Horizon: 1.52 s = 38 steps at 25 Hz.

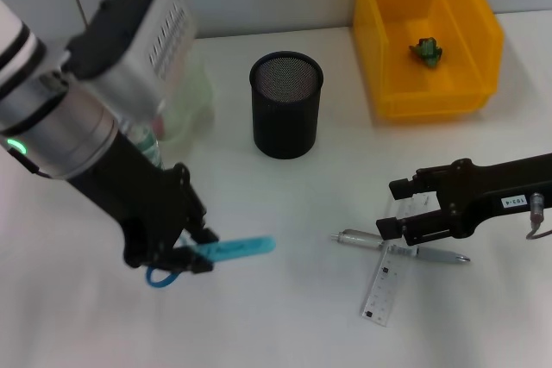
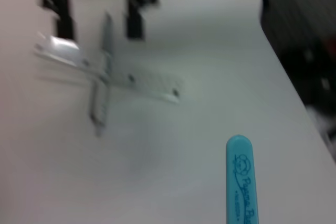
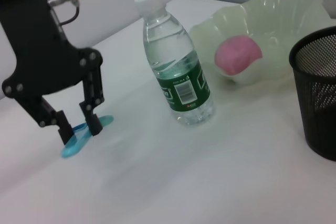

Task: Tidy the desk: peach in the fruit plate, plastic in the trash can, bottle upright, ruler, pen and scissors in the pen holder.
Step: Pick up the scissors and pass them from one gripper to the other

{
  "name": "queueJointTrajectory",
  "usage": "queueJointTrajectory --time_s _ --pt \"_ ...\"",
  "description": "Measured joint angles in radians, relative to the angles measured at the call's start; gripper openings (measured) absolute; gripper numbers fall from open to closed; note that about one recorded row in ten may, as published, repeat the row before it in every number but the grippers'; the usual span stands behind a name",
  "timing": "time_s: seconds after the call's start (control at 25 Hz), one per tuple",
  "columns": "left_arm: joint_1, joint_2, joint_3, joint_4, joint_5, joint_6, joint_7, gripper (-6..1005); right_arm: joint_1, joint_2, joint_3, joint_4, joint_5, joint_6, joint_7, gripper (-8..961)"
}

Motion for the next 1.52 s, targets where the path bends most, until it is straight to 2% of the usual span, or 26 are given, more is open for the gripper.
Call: queueJointTrajectory --time_s 0.16,0.2,0.24,0.28,0.32,0.36,0.48,0.6,0.68,0.84,0.92,1.04,1.2,1.24,1.36,1.44,1.52 --pt "-0.001 0.0 -0.02 -0.004 -0.012 -0.002 -0.014 251 0.0 0.0 0.0 0.0 0.004 -0.003 -0.028 787" --pt "-0.012 0.001 -0.097 -0.039 -0.048 -0.005 -0.078 251 0.0 0.0 0.0 0.0 0.005 -0.005 -0.035 787" --pt "-0.012 0.001 -0.097 -0.039 -0.048 -0.005 -0.078 251 0.0 0.001 0.0 0.0 0.008 -0.008 -0.047 787" --pt "-0.025 0.002 -0.163 -0.068 -0.077 -0.001 -0.148 251 0.0 0.001 0.0 0.0 0.008 -0.008 -0.047 787" --pt "-0.025 0.002 -0.163 -0.068 -0.077 -0.001 -0.148 251 0.0 0.001 0.0 0.0 0.012 -0.011 -0.055 787" --pt "-0.028 0.004 -0.214 -0.077 -0.121 0.005 -0.245 251 -0.001 0.001 0.0 0.0 0.017 -0.014 -0.064 787" --pt "-0.027 0.005 -0.232 -0.077 -0.147 0.005 -0.299 251 -0.009 0.001 0.0 -0.008 0.04 -0.03 -0.097 787" --pt "-0.023 0.008 -0.307 -0.091 -0.236 0.006 -0.492 251 -0.017 0.0 0.0 -0.014 0.067 -0.043 -0.128 787" --pt "-0.022 0.008 -0.312 -0.095 -0.246 0.005 -0.514 251 -0.022 0.0 0.0 -0.015 0.081 -0.045 -0.16 786" --pt "0.002 0.005 -0.328 -0.105 -0.342 -0.01 -0.715 251 -0.027 0.003 0.001 -0.012 0.097 -0.041 -0.279 786" --pt "0.006 0.005 -0.328 -0.106 -0.349 -0.017 -0.742 251 -0.03 0.003 0.002 -0.009 0.109 -0.037 -0.311 786" --pt "0.019 0.005 -0.329 -0.124 -0.354 -0.06 -0.829 251 -0.061 0.006 0.013 -0.003 0.207 0.0 -0.479 786" --pt "0.032 0.006 -0.331 -0.145 -0.355 -0.101 -0.891 251 -0.094 0.007 0.014 0.001 0.308 0.046 -0.603 786" --pt "0.039 0.007 -0.332 -0.145 -0.355 -0.114 -0.915 251 -0.111 0.008 0.014 0.011 0.366 0.066 -0.709 786" --pt "0.051 0.009 -0.335 -0.141 -0.353 -0.131 -0.962 251 -0.121 0.008 0.014 0.033 0.413 0.079 -0.822 786" --pt "0.051 0.009 -0.335 -0.141 -0.353 -0.131 -0.962 251 -0.12 0.003 0.014 0.072 0.459 0.088 -0.91 786" --pt "0.068 0.011 -0.382 -0.144 -0.355 -0.135 -1.008 251 -0.111 -0.006 0.016 0.132 0.519 0.095 -1.008 786"
